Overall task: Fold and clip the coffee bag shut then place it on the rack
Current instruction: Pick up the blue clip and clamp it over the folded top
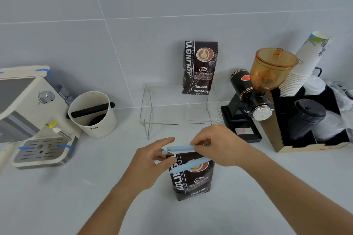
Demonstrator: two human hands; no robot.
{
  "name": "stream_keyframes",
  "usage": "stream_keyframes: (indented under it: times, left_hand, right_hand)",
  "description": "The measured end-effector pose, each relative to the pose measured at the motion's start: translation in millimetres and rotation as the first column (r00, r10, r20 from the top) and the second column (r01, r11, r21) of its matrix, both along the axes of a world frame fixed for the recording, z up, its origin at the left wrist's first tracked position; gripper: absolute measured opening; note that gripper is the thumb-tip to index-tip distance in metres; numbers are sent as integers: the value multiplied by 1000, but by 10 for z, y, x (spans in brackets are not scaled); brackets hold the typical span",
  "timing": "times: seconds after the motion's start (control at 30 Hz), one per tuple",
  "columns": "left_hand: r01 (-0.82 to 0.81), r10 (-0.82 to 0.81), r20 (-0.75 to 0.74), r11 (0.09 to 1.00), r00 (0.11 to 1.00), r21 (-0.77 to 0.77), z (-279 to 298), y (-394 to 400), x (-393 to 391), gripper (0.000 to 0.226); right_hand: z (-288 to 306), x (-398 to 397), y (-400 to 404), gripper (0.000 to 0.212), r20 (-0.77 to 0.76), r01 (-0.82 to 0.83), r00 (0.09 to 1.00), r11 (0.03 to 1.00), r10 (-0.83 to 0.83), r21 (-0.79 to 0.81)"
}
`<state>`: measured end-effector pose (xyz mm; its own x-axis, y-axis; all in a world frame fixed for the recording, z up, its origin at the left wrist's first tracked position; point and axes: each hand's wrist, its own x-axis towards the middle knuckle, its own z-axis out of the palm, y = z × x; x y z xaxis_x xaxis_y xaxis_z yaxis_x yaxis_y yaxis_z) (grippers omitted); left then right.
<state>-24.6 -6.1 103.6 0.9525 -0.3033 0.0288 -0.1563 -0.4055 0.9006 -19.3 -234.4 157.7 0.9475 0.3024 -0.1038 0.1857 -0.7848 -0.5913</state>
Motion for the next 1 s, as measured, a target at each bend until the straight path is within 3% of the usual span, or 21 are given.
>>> stream_keyframes:
  times: [0.33,0.63,0.8,1.0]
  left_hand:
    - [-21,21,-5,999,1000,-49,-93,2,19,44]
    - [-25,27,23,997,999,-76,-111,21,20,39]
    - [-28,29,13,996,999,-80,-112,11,30,38]
    - [-30,32,20,995,999,-91,-125,21,36,39]
  right_hand:
    - [-35,51,65,19,-96,-13,995,997,20,73]
    - [-70,-99,-256,26,-70,5,998,992,4,128]
    - [-162,-260,-473,30,-118,161,983,967,-140,200]
    - [-292,-338,-487,42,-120,211,976,916,-181,340]
